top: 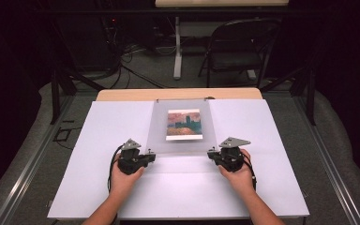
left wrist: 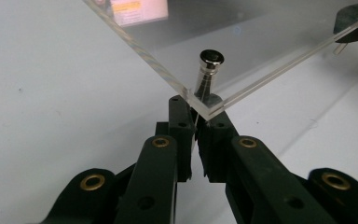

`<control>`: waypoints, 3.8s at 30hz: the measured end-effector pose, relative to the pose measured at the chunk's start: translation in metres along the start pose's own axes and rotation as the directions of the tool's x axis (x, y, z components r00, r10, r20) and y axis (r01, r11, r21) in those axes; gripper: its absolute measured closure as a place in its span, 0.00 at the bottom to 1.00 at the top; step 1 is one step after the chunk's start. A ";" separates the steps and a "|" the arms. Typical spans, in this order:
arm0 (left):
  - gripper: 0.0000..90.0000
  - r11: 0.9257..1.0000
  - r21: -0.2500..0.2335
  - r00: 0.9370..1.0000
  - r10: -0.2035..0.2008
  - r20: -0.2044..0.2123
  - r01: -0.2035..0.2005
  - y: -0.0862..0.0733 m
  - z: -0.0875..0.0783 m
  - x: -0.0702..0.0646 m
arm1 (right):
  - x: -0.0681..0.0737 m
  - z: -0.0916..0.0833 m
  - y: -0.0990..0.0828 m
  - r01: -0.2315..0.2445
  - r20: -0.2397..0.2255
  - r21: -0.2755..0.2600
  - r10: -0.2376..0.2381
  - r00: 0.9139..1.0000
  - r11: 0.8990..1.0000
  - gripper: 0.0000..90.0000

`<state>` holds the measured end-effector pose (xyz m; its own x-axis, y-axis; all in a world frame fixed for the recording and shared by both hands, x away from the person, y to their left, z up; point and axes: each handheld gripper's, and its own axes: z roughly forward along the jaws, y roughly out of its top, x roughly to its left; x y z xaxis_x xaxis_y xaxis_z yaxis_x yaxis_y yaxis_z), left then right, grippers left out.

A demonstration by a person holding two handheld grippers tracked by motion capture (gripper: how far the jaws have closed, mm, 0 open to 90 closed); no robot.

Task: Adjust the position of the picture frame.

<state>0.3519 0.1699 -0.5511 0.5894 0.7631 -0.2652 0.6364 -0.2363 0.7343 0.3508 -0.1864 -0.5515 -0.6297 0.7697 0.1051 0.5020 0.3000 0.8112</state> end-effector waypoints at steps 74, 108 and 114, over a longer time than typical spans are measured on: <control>0.43 0.999 0.033 0.999 0.042 -0.031 -0.041 -0.014 -0.007 -0.019 | 0.010 -0.010 -0.013 0.047 0.027 0.066 -0.049 0.998 0.997 0.41; 0.44 0.999 0.038 0.998 -0.020 -0.065 0.022 -0.021 -0.061 -0.024 | 0.013 -0.065 -0.010 0.058 0.052 0.036 -0.060 0.997 0.998 0.43; 0.44 0.998 0.049 0.997 -0.033 -0.063 0.036 -0.018 -0.063 -0.022 | 0.014 -0.063 -0.009 0.046 0.031 0.076 -0.048 0.998 0.996 0.44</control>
<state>0.2960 0.1950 -0.5186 0.5355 0.8068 -0.2494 0.6808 -0.2377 0.6928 0.3001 -0.2133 -0.5209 -0.6345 0.7715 0.0476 0.5159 0.3769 0.7693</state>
